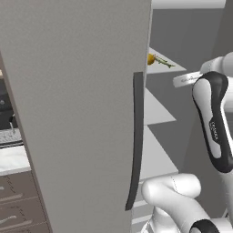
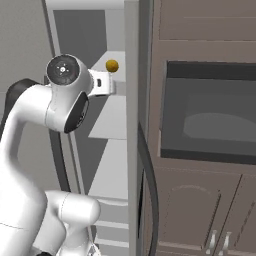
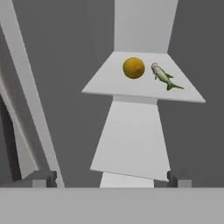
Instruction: Take the lemon, fish, and cucumber from the freezer and place them in the bowl on the counter.
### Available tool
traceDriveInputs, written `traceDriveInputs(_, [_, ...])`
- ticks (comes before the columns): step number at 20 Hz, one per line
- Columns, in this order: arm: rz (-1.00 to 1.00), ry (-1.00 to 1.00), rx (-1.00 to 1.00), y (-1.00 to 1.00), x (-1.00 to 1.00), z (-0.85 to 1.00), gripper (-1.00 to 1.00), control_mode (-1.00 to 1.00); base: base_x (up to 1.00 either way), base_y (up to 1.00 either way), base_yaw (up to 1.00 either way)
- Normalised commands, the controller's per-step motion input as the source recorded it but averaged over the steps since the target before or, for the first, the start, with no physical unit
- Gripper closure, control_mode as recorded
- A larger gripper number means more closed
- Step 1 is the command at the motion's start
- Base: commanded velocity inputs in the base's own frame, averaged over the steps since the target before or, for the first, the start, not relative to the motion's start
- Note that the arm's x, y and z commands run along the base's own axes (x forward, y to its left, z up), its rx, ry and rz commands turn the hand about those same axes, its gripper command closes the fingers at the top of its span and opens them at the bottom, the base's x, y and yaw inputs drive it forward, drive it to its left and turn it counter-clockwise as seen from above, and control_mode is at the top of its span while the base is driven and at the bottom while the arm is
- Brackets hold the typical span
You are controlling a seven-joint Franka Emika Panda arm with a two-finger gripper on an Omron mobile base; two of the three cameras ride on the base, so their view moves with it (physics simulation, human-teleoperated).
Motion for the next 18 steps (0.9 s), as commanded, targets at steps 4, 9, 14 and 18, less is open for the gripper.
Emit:
traceDriveInputs(4, [0.00,0.00,0.00,-0.14,0.68,0.01,-1.00,-1.00,0.00,0.00,0.00])
traceDriveInputs(9, [0.00,0.00,0.00,-0.07,0.58,0.08,-1.00,-1.00,0.00,0.00,0.00])
traceDriveInputs(14, [0.00,0.00,0.00,0.00,0.49,0.04,-1.00,-1.00,0.00,0.00,0.00])
traceDriveInputs(18, [0.00,0.00,0.00,0.00,0.49,0.00,-1.00,-1.00,0.00,0.00,0.00])
